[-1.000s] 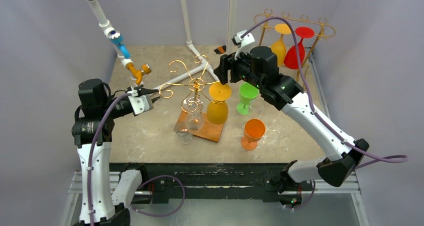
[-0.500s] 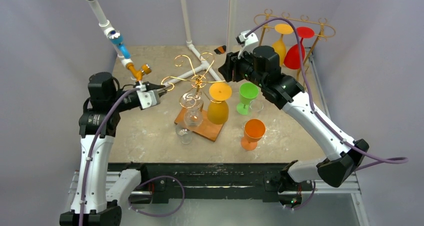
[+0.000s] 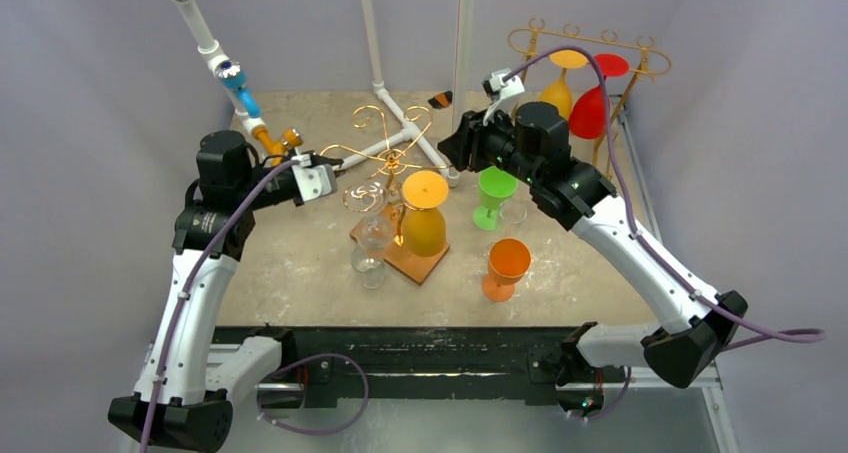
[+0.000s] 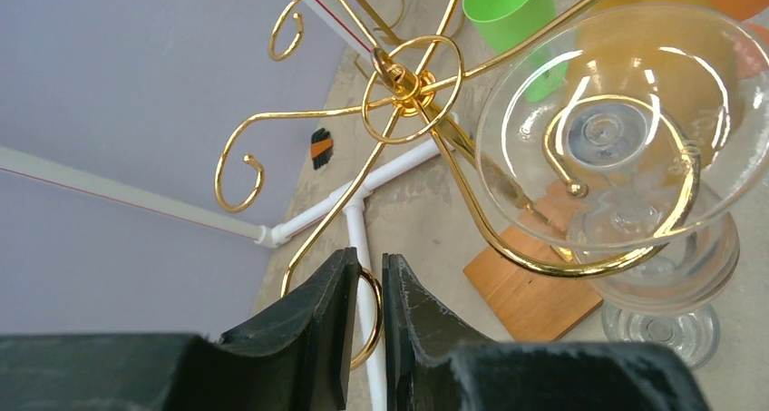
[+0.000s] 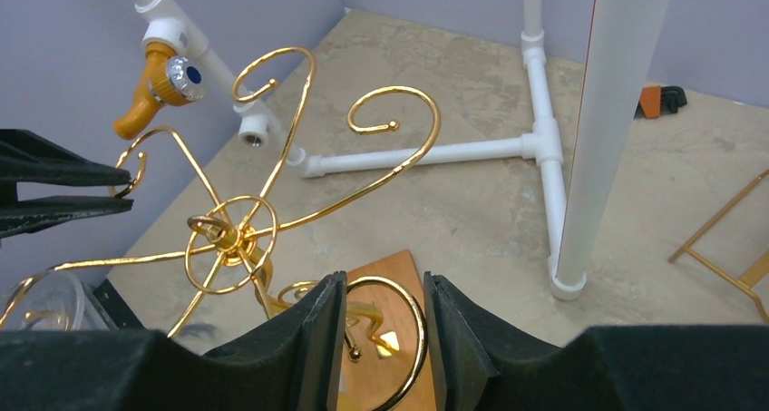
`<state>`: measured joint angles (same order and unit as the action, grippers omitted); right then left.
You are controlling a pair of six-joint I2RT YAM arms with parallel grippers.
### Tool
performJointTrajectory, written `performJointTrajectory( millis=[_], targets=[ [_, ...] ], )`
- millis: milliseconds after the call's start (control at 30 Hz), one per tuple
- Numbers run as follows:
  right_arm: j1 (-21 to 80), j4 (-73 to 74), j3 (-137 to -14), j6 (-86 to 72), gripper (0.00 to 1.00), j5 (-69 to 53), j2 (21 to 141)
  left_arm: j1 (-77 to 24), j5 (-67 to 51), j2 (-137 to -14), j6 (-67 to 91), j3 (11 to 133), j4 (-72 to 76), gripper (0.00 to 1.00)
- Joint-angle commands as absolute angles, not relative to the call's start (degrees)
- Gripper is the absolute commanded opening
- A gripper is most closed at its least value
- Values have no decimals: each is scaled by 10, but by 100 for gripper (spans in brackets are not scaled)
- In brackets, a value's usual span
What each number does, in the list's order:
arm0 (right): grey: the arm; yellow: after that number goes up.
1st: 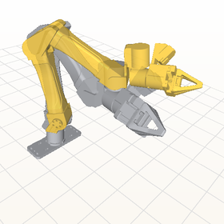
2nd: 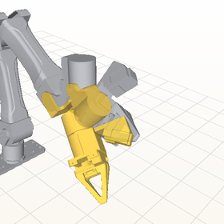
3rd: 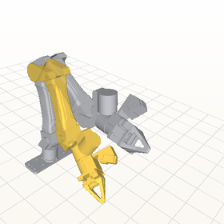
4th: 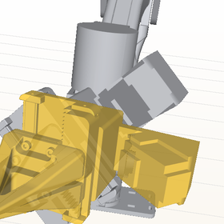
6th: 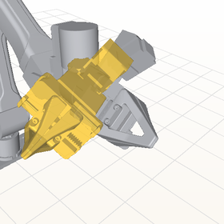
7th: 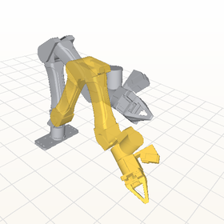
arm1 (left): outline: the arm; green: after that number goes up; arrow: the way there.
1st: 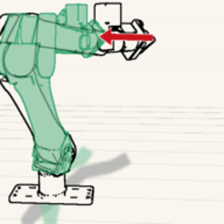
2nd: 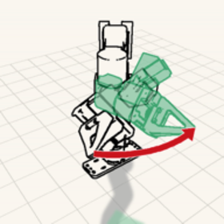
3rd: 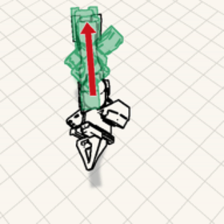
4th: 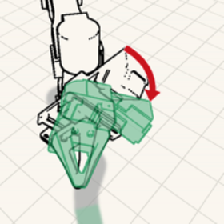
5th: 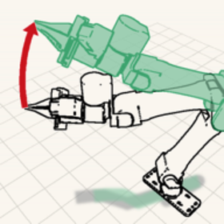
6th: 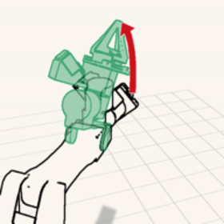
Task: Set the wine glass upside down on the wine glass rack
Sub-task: Adjust the wine rack at the center of the board.
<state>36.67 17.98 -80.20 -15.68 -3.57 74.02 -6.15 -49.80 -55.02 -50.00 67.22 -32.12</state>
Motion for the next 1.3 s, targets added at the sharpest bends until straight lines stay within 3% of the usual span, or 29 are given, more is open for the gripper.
performJointTrajectory(
  millis=[0,567,833,1000,1200,1267],
  targets=[
    [367,187,-782,-174,41,-63,719,-60,-449,-559,-501,681,-293,20],
    [367,180,-729,-204,35,-63,676,-74,-433,-601,-474,671,-229,19],
    [369,174,-701,-229,24,-81,662,-76,-428,-610,-482,669,-220,19],
    [391,157,-676,-252,22,-82,648,-76,-427,-616,-486,675,-217,19],
    [416,162,-676,-273,24,-40,637,-77,-426,-623,-467,690,-206,29],
    [416,165,-679,-280,34,-24,633,-77,-422,-625,-468,697,-212,34]
  ],
)
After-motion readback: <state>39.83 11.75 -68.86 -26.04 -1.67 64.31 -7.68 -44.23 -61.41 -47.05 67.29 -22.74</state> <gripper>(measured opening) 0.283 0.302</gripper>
